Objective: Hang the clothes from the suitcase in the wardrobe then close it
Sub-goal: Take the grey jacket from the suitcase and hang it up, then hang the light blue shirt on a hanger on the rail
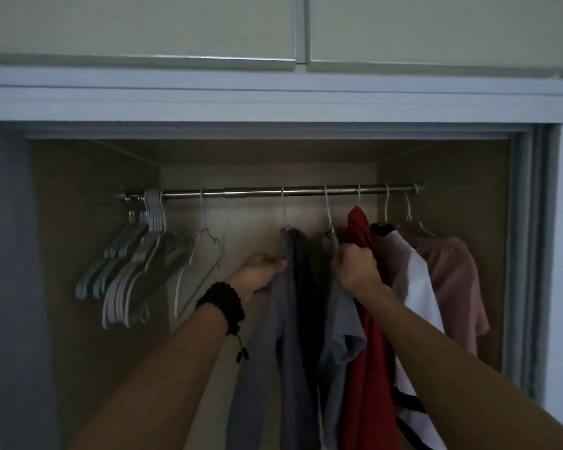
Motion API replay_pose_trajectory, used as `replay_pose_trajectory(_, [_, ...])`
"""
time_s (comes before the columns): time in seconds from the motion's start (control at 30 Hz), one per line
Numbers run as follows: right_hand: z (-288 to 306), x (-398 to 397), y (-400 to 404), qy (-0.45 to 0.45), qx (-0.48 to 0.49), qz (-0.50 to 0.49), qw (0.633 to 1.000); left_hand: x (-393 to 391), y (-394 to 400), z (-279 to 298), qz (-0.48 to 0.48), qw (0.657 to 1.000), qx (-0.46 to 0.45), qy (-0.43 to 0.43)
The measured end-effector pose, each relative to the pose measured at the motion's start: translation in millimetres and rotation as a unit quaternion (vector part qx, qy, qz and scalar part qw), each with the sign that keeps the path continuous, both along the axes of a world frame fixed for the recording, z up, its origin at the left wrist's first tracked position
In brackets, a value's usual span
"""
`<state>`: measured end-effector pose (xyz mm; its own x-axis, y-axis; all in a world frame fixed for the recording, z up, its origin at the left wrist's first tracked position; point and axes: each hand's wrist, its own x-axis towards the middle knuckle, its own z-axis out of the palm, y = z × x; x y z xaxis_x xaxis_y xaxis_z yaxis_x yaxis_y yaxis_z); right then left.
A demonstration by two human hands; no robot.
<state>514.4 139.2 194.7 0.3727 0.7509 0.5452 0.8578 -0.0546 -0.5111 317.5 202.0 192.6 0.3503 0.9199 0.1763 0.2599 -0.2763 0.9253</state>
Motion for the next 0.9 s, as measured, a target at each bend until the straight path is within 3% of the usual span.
replay_pose_trajectory(0.07, [-5.4, -7.2, -8.1, -0.024, 0.021, -0.011, 0.999, -15.6, -18.6, -8.3, 0.011, 0.999, 0.016, 0.026])
replay_pose_trajectory(0.17, [-18.6, -35.6, -27.3, -0.066, 0.126, -0.035, 0.989, -43.9, -40.7, -29.6, 0.05, 0.996, 0.049, 0.049])
replay_pose_trajectory(0.23, [-35.4, -63.4, -34.9, -0.093, 0.165, 0.016, 0.982, -71.4, -55.3, -52.7, 0.088, 0.99, 0.07, 0.085])
replay_pose_trajectory(0.33, [-71.4, -107.1, -43.3, -0.076, 0.17, 0.17, 0.968, -121.1, -84.4, -89.2, 0.11, 0.971, 0.123, 0.173])
replay_pose_trajectory(0.47, [-122.5, -172.0, -66.5, -0.045, 0.072, 0.327, 0.941, -196.7, -136.1, -127.9, 0.134, 0.947, 0.127, 0.264])
replay_pose_trajectory(0.63, [-186.0, -273.3, -111.5, -0.062, -0.099, 0.436, 0.892, -307.2, -224.7, -185.0, 0.2, 0.928, 0.103, 0.297])
replay_pose_trajectory(0.9, [-337.5, -469.7, -227.0, -0.005, -0.283, 0.549, 0.786, -487.1, -411.5, -329.5, 0.287, 0.911, -0.095, 0.282])
